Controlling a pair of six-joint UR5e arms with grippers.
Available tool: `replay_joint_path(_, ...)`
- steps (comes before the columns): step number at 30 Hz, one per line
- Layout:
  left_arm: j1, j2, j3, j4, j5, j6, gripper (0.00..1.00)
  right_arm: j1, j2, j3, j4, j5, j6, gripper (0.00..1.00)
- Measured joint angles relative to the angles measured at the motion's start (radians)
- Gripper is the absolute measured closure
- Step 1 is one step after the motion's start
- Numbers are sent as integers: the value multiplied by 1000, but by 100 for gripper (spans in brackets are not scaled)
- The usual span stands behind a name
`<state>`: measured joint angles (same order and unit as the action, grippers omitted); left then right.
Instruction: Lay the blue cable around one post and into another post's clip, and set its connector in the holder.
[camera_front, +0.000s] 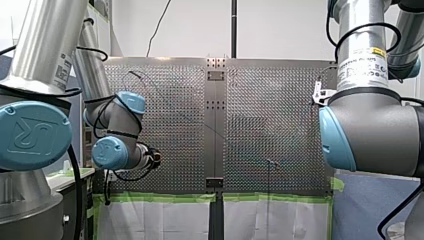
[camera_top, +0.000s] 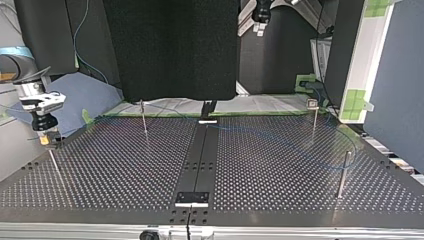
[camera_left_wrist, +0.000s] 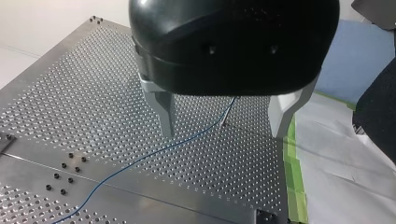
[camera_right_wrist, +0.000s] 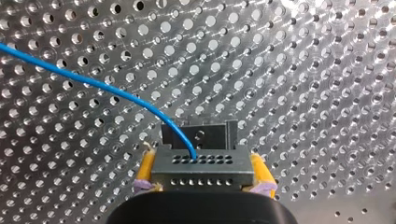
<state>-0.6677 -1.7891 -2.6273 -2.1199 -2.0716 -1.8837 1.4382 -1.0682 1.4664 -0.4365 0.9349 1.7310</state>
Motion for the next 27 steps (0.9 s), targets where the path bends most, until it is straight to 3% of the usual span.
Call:
replay_joint_path(12,0,0,0,0,1,-1,0,7,7,-9,-6,-17,-20,100)
replay_joint_path(27,0,0,0,0,1,0,0,12,16,-10,-1,-17,-34,100)
